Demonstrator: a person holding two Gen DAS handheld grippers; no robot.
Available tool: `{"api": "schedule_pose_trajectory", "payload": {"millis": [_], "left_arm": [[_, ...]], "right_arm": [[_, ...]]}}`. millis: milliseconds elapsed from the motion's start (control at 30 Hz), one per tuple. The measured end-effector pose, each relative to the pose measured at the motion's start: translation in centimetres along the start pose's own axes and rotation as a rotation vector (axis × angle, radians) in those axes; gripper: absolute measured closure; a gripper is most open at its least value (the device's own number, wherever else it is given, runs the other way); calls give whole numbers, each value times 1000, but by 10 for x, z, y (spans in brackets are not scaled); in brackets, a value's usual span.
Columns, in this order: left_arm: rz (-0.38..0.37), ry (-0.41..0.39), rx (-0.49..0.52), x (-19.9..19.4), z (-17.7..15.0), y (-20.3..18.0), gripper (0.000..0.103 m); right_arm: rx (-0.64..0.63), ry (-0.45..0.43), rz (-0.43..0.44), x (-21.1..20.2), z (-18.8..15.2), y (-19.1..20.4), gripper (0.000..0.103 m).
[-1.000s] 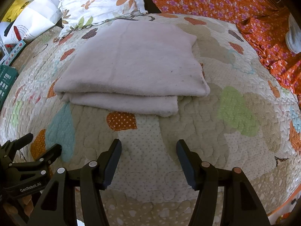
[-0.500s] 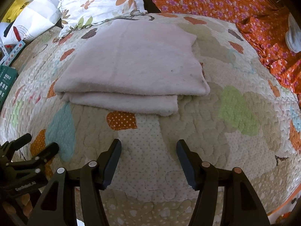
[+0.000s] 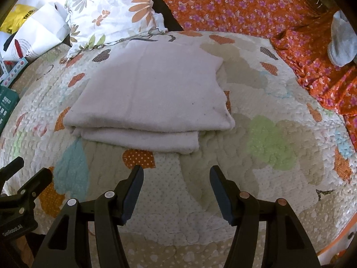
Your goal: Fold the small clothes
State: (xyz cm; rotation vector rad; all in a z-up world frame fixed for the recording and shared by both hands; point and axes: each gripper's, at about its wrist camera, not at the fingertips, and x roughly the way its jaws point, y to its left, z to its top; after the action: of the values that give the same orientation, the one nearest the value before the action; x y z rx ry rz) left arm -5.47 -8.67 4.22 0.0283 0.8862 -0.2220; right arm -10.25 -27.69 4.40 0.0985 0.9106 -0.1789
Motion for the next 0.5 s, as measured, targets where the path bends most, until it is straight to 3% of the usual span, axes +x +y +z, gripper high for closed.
{"api": "schedule_pose_trajectory", "payload": {"millis": [500], "left_arm": [[7,75,-6,15,-3,8,0]], "right_arm": [[-32,2,-8,1,-3,6,36]]}}
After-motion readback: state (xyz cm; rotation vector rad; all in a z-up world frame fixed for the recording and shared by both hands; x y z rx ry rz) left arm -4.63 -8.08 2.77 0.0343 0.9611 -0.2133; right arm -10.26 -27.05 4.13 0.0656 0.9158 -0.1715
